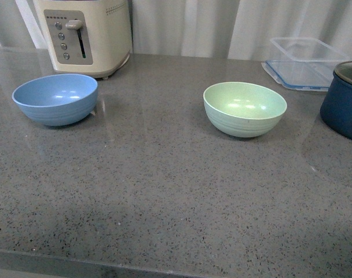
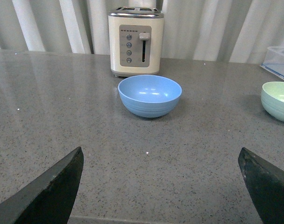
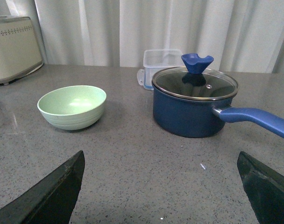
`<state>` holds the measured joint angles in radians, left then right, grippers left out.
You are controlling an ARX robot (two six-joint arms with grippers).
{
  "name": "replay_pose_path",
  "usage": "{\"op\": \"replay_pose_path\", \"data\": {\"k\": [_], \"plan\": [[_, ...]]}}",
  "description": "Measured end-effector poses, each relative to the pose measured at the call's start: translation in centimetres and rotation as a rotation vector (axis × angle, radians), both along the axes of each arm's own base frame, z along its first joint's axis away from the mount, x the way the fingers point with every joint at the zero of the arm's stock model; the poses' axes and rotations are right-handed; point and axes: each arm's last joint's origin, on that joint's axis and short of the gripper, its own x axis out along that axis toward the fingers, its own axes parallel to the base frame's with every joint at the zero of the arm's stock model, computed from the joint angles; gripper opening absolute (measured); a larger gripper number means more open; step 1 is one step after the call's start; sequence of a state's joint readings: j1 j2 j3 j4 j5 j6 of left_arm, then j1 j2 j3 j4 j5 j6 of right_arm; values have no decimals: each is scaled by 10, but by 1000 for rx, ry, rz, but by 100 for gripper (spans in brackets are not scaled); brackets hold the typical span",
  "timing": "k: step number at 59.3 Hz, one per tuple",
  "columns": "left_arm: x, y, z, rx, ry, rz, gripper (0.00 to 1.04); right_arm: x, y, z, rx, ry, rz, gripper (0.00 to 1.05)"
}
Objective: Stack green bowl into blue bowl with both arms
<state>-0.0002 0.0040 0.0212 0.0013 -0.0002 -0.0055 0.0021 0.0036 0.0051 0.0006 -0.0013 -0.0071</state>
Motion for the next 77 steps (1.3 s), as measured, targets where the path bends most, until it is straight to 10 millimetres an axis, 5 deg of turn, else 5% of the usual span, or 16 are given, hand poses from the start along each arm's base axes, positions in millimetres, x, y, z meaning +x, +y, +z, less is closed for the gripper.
{"op": "replay_pose_path", "data": {"k": [30, 36, 46, 57, 68, 77], "plan": [[0, 0, 0, 0, 0, 1, 98, 0, 0, 0, 0, 0, 0, 95], [4, 2, -5, 39, 88, 163, 98, 0, 0, 0, 0, 0, 0, 95], [14, 5, 9, 37, 130, 170, 98, 0, 0, 0, 0, 0, 0, 95], [36, 10, 39, -5, 169, 176, 98, 0, 0, 0, 0, 0, 0, 95], [82, 25, 81, -205, 211, 134, 98, 0, 0, 0, 0, 0, 0, 95], [121, 34, 94, -316, 272, 149, 98, 0, 0, 0, 0, 0, 0, 95]]}}
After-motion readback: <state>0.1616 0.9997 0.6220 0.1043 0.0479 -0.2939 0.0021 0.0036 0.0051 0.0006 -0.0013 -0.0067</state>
